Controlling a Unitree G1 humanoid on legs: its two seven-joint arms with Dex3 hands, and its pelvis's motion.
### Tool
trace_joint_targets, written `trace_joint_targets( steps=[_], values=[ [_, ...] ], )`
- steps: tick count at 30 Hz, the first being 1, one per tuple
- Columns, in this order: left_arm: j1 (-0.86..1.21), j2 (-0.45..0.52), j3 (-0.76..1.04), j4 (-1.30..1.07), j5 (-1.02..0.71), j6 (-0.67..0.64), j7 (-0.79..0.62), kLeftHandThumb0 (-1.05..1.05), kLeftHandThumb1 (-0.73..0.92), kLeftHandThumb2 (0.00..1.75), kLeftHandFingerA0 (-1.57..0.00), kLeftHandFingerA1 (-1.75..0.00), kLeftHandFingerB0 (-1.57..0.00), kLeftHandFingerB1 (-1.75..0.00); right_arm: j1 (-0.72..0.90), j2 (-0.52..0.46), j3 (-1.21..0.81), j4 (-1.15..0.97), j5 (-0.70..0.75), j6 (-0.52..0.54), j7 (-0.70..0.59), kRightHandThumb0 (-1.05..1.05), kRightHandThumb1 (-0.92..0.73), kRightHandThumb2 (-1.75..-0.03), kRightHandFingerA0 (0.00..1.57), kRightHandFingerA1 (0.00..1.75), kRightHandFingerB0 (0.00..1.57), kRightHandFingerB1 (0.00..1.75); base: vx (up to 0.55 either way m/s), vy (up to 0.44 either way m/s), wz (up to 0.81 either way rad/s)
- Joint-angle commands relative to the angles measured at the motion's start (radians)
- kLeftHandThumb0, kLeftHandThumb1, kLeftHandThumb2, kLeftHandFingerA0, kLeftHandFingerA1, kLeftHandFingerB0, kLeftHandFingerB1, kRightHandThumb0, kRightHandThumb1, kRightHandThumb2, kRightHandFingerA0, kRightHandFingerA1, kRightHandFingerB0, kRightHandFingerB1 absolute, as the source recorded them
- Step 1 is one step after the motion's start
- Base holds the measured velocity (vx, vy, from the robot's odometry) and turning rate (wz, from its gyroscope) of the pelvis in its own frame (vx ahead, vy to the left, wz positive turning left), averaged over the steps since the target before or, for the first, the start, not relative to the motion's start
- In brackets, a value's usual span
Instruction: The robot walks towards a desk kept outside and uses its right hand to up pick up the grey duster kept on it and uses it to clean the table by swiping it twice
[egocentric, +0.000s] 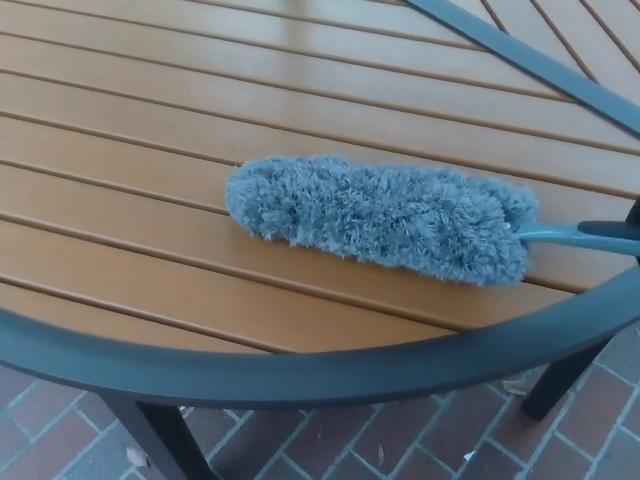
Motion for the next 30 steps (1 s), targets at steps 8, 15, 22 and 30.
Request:
trace_joint_targets(
  steps=[8, 15, 22, 30],
  values=[
    [-0.016, 0.022, 0.004, -0.013, -0.001, -0.042, -0.01, -0.67, 0.4, 0.76, -0.33, -0.48, -0.23, -0.41, -0.246, -0.207, -0.06, 0.011, 0.035, 0.014, 0.3, -0.35, -0.79, -0.73, 0.83, 1.62, 0.78, 0.87, 0.0, 0.0, 0.0],
    [-0.012, 0.02, 0.006, -0.006, -0.002, -0.042, -0.021, -0.67, 0.4, 0.76, -0.31, -0.47, -0.23, -0.41, -0.404, -0.194, -0.019, 0.217, 0.013, -0.008, 0.244, -0.32, -0.81, -0.73, 0.88, 1.7, 0.79, 1.04, 0.0, 0.0, 0.0],
    [-0.003, 0.022, 0.003, -0.008, 0.005, -0.047, -0.01, -0.67, 0.5, 0.57, -0.34, -0.38, -0.29, -0.31, -0.545, -0.052, -0.128, 0.441, 0.131, 0.06, 0.172, -0.34, -0.7, -0.91, 0.8, 1.74, 0.68, 1.28, 0.0, 0.0, 0.01],
    [0.013, 0.012, -0.002, 0.002, 0.009, -0.044, -0.005, -0.69, 0.49, 0.56, -0.36, -0.36, -0.29, -0.3, -0.506, 0.086, -0.324, 0.506, 0.218, 0.121, 0.045, -0.28, -0.64, -0.96, 0.86, 1.75, 0.62, 1.48, 0.0, 0.0, 0.0]
  ],
)
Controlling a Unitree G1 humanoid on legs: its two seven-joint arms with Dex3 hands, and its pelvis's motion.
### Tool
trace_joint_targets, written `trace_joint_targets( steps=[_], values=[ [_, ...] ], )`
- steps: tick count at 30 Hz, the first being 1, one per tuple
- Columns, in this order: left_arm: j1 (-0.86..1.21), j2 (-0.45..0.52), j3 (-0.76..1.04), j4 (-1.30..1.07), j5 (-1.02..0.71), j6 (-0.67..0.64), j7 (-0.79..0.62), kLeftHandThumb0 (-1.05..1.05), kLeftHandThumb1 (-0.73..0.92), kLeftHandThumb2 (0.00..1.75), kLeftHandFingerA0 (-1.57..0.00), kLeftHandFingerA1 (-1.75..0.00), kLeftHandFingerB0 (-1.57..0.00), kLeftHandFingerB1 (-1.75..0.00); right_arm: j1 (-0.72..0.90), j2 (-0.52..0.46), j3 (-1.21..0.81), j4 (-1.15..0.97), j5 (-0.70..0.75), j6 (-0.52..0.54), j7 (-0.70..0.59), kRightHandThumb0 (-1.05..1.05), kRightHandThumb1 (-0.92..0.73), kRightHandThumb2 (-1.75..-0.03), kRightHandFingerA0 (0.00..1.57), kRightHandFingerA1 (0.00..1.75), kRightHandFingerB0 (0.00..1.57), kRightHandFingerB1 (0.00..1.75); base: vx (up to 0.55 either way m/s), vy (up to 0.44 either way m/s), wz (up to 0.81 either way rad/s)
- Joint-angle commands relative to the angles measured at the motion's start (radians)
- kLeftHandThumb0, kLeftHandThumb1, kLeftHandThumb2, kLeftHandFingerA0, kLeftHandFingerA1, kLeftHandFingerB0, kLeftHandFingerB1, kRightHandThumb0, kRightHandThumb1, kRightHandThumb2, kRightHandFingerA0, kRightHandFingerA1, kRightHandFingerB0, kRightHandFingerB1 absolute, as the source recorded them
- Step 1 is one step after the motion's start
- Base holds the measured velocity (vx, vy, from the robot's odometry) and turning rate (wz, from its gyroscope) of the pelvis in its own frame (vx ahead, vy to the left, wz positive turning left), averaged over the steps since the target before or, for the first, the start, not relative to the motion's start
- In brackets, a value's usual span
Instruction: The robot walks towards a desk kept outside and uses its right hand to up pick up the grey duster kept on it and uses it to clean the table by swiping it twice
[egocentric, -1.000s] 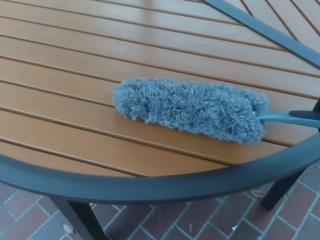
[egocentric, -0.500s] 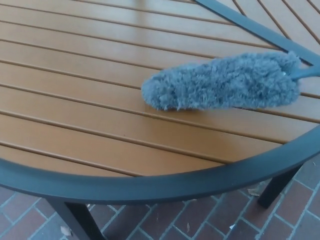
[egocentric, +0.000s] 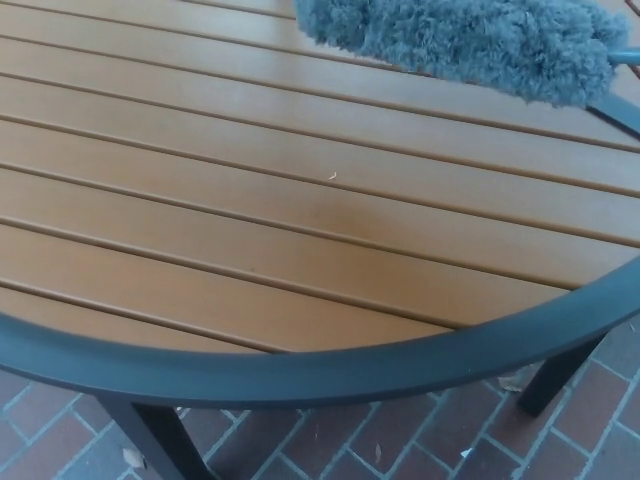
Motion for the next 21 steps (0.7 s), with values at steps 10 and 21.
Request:
trace_joint_targets(
  steps=[10, 21],
  values=[
    [0.02, 0.005, -0.001, 0.012, 0.007, -0.038, 0.006, -0.72, 0.5, 0.57, -0.32, -0.37, -0.28, -0.3, 0.106, 0.176, -0.136, -0.001, 0.103, 0.046, -0.209, -0.29, -0.67, -0.91, 0.87, 1.75, 0.68, 1.48, 0.0, 0.0, 0.0],
    [0.009, 0.002, 0.001, 0.008, 0.0, -0.036, -0.008, -0.71, 0.49, 0.56, -0.31, -0.36, -0.27, -0.3, 0.281, 0.136, 0.228, -0.042, -0.078, -0.104, -0.236, -0.34, -0.86, -0.74, 0.9, 1.47, 0.78, 1.12, 0.0, 0.0, 0.0]
  ],
)
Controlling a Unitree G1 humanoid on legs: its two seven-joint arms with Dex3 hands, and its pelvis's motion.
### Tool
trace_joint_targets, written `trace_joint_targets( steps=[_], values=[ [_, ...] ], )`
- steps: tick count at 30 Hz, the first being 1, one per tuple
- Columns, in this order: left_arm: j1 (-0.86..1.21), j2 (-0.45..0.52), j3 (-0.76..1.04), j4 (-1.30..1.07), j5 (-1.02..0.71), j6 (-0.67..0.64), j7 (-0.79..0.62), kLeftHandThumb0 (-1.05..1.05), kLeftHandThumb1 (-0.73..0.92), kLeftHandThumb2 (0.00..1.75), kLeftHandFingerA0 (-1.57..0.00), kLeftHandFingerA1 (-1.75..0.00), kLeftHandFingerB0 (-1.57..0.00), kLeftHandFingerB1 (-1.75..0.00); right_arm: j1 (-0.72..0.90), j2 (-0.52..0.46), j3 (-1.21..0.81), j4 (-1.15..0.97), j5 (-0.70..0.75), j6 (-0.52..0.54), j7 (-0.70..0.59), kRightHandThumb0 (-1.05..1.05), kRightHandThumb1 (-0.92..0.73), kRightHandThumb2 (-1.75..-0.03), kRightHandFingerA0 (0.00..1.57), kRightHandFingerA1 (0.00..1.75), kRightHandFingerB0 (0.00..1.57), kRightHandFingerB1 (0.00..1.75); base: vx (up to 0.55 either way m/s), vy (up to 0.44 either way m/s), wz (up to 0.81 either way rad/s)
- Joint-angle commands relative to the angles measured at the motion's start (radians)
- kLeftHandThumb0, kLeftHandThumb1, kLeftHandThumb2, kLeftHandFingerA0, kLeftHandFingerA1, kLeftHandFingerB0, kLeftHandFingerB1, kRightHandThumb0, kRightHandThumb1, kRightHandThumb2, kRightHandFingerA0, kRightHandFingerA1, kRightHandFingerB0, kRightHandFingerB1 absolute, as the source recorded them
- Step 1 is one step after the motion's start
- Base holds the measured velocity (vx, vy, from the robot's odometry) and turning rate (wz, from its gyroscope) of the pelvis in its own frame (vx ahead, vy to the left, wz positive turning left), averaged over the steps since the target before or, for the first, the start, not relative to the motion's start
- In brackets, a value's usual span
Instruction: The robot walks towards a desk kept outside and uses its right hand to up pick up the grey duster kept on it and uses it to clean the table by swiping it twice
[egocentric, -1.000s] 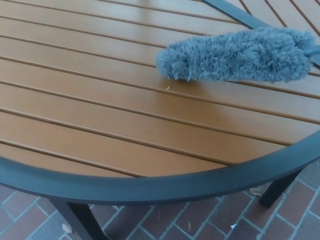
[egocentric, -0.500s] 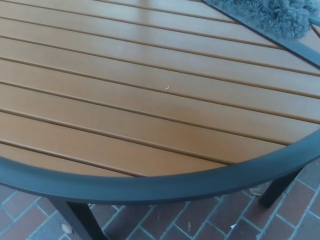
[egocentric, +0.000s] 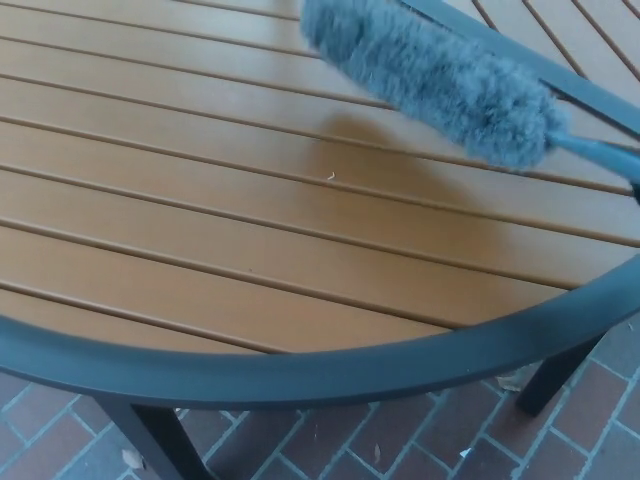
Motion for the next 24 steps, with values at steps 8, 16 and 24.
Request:
trace_joint_targets(
  steps=[8, 16, 24],
  values=[
    [0.0, 0.014, 0.005, -0.006, -0.001, -0.035, -0.007, -0.69, 0.4, 0.77, -0.27, -0.46, -0.22, -0.4, 0.104, -0.101, 0.247, -0.035, -0.15, -0.217, -0.075, -0.32, -0.76, -0.77, 0.94, 1.62, 0.83, 1.23, 0.0, 0.0, 0.0],
    [0.001, 0.015, -0.002, -0.005, 0.01, -0.048, 0.003, -0.71, 0.41, 0.78, -0.31, -0.46, -0.24, -0.41, 0.172, -0.142, 0.316, -0.048, -0.181, -0.271, -0.098, -0.33, -0.77, -0.76, 0.96, 1.46, 0.88, 1.02, 0.0, 0.0, 0.0],
    [-0.002, 0.023, 0.007, -0.002, 0.001, -0.032, -0.014, -0.71, 0.48, 0.56, -0.31, -0.37, -0.27, -0.3, 0.301, -0.166, 0.354, -0.175, -0.191, -0.289, -0.042, -0.31, -0.74, -0.76, 0.95, 1.41, 0.82, 0.88, 0.0, 0.0, 0.0]
  ],
)
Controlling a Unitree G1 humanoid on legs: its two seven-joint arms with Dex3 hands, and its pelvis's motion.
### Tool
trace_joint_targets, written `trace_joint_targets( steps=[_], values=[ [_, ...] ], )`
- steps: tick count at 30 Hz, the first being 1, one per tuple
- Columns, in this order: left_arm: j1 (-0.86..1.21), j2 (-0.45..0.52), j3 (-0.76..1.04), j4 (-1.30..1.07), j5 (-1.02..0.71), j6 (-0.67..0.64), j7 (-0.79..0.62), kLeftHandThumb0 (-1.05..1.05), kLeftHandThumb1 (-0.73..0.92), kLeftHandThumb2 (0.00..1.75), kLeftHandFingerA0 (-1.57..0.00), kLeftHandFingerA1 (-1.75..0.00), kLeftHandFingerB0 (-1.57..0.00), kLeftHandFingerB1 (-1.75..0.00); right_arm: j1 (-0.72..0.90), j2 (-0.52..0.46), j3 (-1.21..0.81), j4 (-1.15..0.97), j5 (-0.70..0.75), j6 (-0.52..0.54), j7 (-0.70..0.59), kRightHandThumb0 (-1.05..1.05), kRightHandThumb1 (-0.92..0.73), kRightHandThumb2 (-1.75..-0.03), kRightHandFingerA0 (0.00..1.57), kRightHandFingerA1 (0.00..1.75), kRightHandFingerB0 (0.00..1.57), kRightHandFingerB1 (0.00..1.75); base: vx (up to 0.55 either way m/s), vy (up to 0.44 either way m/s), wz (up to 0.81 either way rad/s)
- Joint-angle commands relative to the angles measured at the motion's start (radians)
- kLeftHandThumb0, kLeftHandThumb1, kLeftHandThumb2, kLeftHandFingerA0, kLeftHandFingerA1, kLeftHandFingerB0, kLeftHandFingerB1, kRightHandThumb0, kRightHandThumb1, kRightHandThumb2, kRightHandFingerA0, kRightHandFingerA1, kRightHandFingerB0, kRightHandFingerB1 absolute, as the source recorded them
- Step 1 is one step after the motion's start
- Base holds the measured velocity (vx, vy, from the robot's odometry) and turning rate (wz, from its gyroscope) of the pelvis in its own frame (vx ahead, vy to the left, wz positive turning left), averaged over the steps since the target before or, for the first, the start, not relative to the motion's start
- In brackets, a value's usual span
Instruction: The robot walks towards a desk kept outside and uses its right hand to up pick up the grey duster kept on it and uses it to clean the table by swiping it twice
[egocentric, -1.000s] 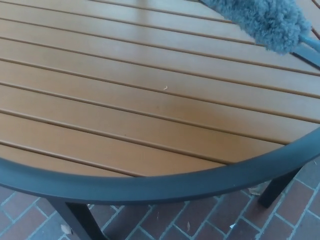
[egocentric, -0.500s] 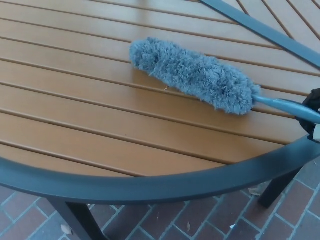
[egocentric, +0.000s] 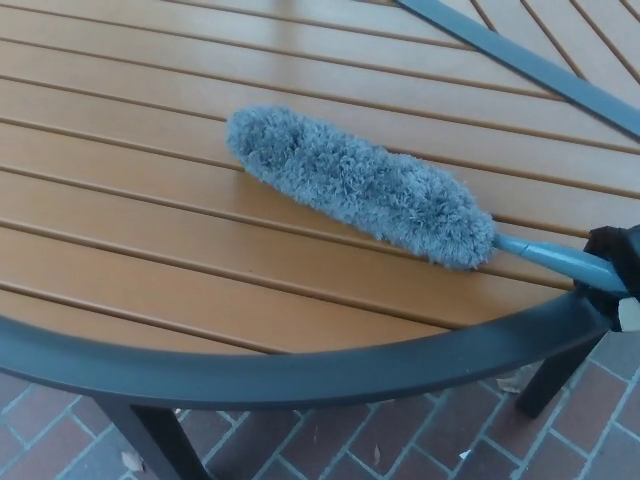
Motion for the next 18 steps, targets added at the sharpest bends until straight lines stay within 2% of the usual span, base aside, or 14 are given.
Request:
trace_joint_targets(
  steps=[1, 3, 6, 7, 8, 9, 11, 12, 14, 15, 16, 17, 18],
  values=[
    [-0.002, 0.024, 0.004, 0.004, 0.002, -0.031, -0.005, -0.72, 0.4, 0.77, -0.27, -0.46, -0.21, -0.4, 0.144, -0.035, 0.026, -0.14, -0.014, -0.058, 0.055, -0.32, -0.69, -0.81, 0.93, 1.5, 0.82, 0.82, 0.0, 0.0, 0.0],
    [-0.003, 0.025, 0.003, 0.003, 0.003, -0.032, -0.006, -0.71, 0.41, 0.77, -0.29, -0.46, -0.21, -0.4, 0.196, -0.042, 0.023, -0.213, 0.0, -0.072, 0.067, -0.31, -0.66, -0.86, 0.94, 1.53, 0.8, 0.76, 0.0, 0.0, 0.0],
    [-0.002, 0.027, -0.001, 0.003, 0.008, -0.034, 0.0, -0.71, 0.41, 0.77, -0.29, -0.46, -0.21, -0.4, 0.221, -0.045, 0.015, -0.25, 0.003, -0.076, 0.075, -0.31, -0.66, -0.86, 0.94, 1.53, 0.8, 0.76, 0.0, 0.0, 0.0],
    [0.0, 0.027, -0.003, 0.001, 0.01, -0.038, 0.003, -0.72, 0.4, 0.78, -0.27, -0.46, -0.21, -0.4, 0.258, -0.049, 0.0, -0.334, 0.033, -0.083, 0.101, -0.28, -0.65, -0.85, 0.91, 1.71, 0.74, 1.47, 0.0, 0.0, 0.0],
    [0.002, 0.027, -0.004, 0.0, 0.011, -0.041, 0.004, -0.72, 0.4, 0.78, -0.27, -0.46, -0.21, -0.4, 0.287, -0.051, -0.012, -0.397, 0.056, -0.088, 0.121, -0.28, -0.65, -0.85, 0.91, 1.71, 0.74, 1.47, 0.0, 0.0, 0.0],
    [0.003, 0.028, -0.007, -0.001, 0.014, -0.042, 0.008, -0.74, 0.4, 0.78, -0.27, -0.45, -0.21, -0.4, 0.317, -0.055, -0.034, -0.489, 0.089, -0.082, 0.161, -0.26, -0.65, -0.92, 0.87, 1.75, 0.75, 1.54, 0.0, 0.0, 0.0],
    [0.002, 0.028, -0.01, 0.0, 0.016, -0.04, 0.011, -0.74, 0.4, 0.78, -0.27, -0.45, -0.21, -0.4, 0.322, -0.055, -0.052, -0.538, 0.104, -0.063, 0.196, -0.26, -0.65, -0.92, 0.87, 1.75, 0.75, 1.54, 0.0, 0.0, 0.0],
    [0.001, 0.028, -0.011, 0.002, 0.017, -0.038, 0.014, -0.74, 0.49, 0.56, -0.32, -0.37, -0.26, -0.3, 0.318, -0.055, -0.075, -0.57, 0.134, -0.063, 0.221, -0.26, -0.66, -0.91, 0.89, 1.75, 0.64, 1.71, 0.0, 0.0, 0.0],
    [0.0, 0.029, -0.012, 0.002, 0.018, -0.037, 0.016, -0.74, 0.49, 0.56, -0.32, -0.37, -0.26, -0.3, 0.318, -0.053, -0.088, -0.587, 0.146, -0.062, 0.235, -0.26, -0.66, -0.91, 0.89, 1.75, 0.64, 1.71, 0.0, 0.0, 0.0],
    [0.001, 0.029, -0.009, 0.002, 0.012, -0.034, 0.009, -0.74, 0.4, 0.78, -0.25, -0.45, -0.2, -0.4, 0.308, -0.05, -0.11, -0.624, 0.171, -0.039, 0.272, -0.29, -0.65, -0.97, 0.9, 1.75, 0.63, 1.74, 0.0, 0.0, 0.0],
    [0.002, 0.029, -0.008, 0.002, 0.01, -0.034, 0.007, -0.74, 0.4, 0.78, -0.25, -0.45, -0.2, -0.4, 0.306, -0.048, -0.118, -0.636, 0.178, -0.032, 0.285, -0.29, -0.65, -0.97, 0.9, 1.75, 0.63, 1.74, 0.0, 0.0, 0.0],
    [0.004, 0.029, -0.009, 0.002, 0.011, -0.036, 0.009, -0.71, 0.41, 0.78, -0.27, -0.46, -0.2, -0.4, 0.289, -0.037, -0.147, -0.668, 0.216, 0.008, 0.318, -0.29, -0.63, -1.07, 0.88, 1.75, 0.68, 1.64, 0.0, 0.0, 0.0],
    [0.007, 0.029, -0.009, 0.001, 0.012, -0.039, 0.012, -0.71, 0.41, 0.78, -0.27, -0.46, -0.2, -0.4, 0.271, -0.021, -0.181, -0.703, 0.26, 0.054, 0.356, -0.29, -0.63, -1.07, 0.88, 1.75, 0.68, 1.64, 0.0, 0.0, 0.0]
  ],
)
